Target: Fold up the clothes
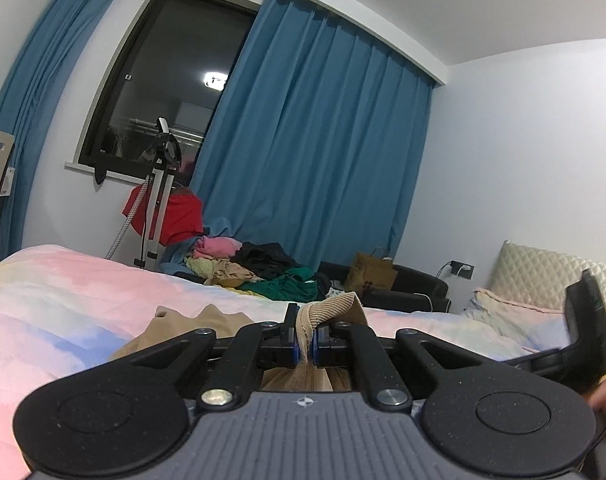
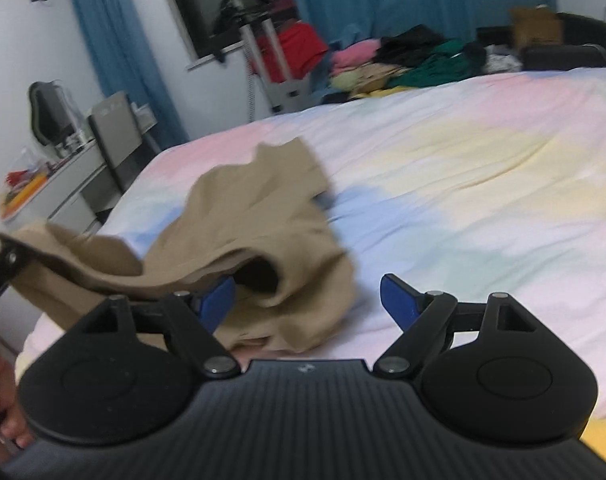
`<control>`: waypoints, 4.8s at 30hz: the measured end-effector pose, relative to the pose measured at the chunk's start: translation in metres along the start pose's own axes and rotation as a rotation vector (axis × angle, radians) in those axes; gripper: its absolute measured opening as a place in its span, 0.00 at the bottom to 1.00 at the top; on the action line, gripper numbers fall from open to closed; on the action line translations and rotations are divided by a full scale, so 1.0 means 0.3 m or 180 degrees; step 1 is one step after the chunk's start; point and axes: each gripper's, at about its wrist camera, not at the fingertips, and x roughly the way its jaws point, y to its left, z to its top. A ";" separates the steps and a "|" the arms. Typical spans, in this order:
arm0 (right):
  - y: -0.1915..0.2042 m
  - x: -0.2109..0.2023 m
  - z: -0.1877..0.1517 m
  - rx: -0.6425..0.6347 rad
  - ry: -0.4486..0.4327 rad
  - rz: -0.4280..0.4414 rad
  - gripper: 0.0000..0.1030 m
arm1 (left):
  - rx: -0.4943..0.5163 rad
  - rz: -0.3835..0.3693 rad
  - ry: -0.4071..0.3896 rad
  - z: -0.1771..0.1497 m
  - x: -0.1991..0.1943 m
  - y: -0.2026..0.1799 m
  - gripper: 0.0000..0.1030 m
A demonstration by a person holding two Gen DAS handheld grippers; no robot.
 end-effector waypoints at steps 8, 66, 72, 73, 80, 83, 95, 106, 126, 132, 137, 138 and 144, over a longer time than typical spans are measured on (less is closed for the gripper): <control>-0.046 0.185 -0.007 0.0669 0.0002 -0.0183 0.15 | 0.0005 0.0091 0.0016 -0.004 -0.010 -0.003 0.06; 0.180 0.070 -0.061 -0.1021 -0.0204 -0.0839 0.59 | 0.0259 0.1546 -0.0130 0.011 -0.047 0.061 0.64; 0.177 0.150 -0.100 -0.1319 0.0339 -0.0915 0.61 | 0.0515 0.1619 0.0090 -0.008 -0.031 0.032 0.64; 0.171 0.165 -0.109 -0.1328 0.0413 -0.0933 0.61 | 0.0558 0.1637 0.0135 -0.013 -0.026 0.027 0.64; 0.086 0.053 -0.032 -0.0653 -0.0382 -0.1180 0.62 | 0.0873 0.1795 0.0575 -0.056 0.030 -0.001 0.67; 0.076 0.027 -0.031 -0.0619 -0.0693 -0.1418 0.62 | 0.0826 0.1769 0.1071 -0.115 0.097 0.012 0.67; 0.197 -0.115 0.242 -0.0623 -0.1299 -0.1309 0.71 | 0.0431 0.2032 0.0326 0.182 0.024 0.015 0.74; 0.543 -0.671 0.752 -0.0634 -0.2413 -0.0744 0.71 | 0.0798 0.1984 -0.0988 1.039 -0.198 -0.241 0.76; 0.653 -1.200 1.029 -0.0661 -0.2594 -0.0534 0.73 | 0.1000 0.1505 -0.0993 1.590 -0.370 -0.537 0.81; 0.537 -0.792 1.052 -0.0610 -0.2108 -0.0688 0.73 | 0.0792 0.1517 -0.0481 1.420 -0.007 -0.285 0.81; 0.417 -0.304 1.096 -0.0594 -0.1815 -0.0855 0.73 | 0.0638 0.1669 -0.0249 1.237 0.421 0.058 0.82; 0.392 -0.201 1.104 -0.0602 -0.1778 -0.0902 0.73 | 0.0603 0.1703 -0.0208 1.178 0.512 0.135 0.82; 0.151 0.473 1.106 -0.0492 -0.1295 -0.1116 0.72 | 0.0543 0.1764 0.0249 0.794 1.090 0.505 0.82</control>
